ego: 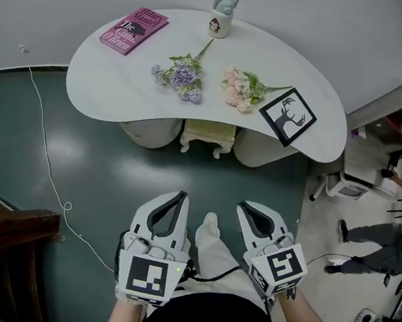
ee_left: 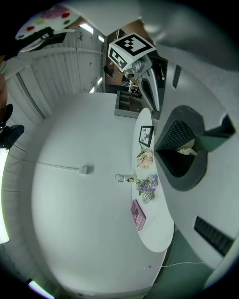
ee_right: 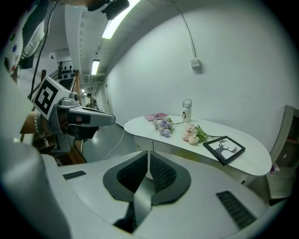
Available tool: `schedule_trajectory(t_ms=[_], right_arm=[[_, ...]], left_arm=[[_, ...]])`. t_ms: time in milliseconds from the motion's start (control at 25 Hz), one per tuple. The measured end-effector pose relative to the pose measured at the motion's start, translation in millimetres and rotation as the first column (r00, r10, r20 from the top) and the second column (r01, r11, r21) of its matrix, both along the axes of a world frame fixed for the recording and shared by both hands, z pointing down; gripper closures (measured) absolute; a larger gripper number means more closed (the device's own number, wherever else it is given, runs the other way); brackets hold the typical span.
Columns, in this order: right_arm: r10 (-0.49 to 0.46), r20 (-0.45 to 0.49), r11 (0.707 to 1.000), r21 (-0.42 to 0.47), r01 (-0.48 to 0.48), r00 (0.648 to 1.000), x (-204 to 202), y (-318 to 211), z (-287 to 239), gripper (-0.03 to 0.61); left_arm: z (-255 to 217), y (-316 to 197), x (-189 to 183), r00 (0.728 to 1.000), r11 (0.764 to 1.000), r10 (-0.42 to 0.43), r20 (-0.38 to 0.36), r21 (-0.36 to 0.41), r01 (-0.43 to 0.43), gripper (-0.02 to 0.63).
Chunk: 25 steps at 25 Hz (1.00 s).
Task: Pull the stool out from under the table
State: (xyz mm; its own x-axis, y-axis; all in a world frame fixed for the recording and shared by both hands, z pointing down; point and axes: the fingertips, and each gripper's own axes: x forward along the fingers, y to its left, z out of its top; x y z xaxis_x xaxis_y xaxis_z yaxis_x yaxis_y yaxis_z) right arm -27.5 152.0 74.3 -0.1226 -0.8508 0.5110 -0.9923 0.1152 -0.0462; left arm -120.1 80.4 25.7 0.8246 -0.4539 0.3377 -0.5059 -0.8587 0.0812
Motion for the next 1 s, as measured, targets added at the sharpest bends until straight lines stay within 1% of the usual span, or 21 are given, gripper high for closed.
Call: schedule_trajectory(t_ms=[120,280,400,480,640,880,1000], right_arm=[[-0.031,-0.016,0.999,-0.012,0.031,0.999,7.9,-6.4,10.3,0.537],[-0.074,-0.021,0.996,-0.051,0.073,0.997,14.2,-15.2,31.1,0.537],[-0.128,-0.024,0.990,-0.071,0.126,0.992,14.1,-22.2,48.4,0.537],[-0.145,-0.027,0.986,-0.083,0.142,0.989,15.3,-28.1,60.4,0.537],[-0.157,-0.029,0.982,-0.109,0.153,0.987,24.2,-37.1,85.1,0.537],[-0.144,0.004,0.977,-0.156,0.143,0.990,37.4,-46.8,133.3,0.537],[-0.135,0.008,0.975,-0.178,0.134,0.991,42.1,-50.8,155.5,0.537]], left_arm=[[7.7,-4.9,0.2,1.000,1.000,-0.010,0.002,0.002,0.010,0.597],[25.9,-15.4,-0.1,0.999,0.999,-0.043,0.010,-0.016,0.043,0.597],[42.5,-23.3,-2.9,0.996,0.994,-0.089,-0.012,-0.072,0.088,0.597],[54.2,-27.7,-6.3,0.993,0.988,-0.117,-0.022,-0.108,0.114,0.597],[83.7,-30.1,-6.0,0.992,0.988,-0.123,0.026,-0.091,0.124,0.597],[126.0,-39.2,-0.6,0.988,0.978,-0.156,0.019,-0.135,0.158,0.597],[144.6,-44.9,-0.1,0.985,0.975,-0.169,0.024,-0.141,0.171,0.597]])
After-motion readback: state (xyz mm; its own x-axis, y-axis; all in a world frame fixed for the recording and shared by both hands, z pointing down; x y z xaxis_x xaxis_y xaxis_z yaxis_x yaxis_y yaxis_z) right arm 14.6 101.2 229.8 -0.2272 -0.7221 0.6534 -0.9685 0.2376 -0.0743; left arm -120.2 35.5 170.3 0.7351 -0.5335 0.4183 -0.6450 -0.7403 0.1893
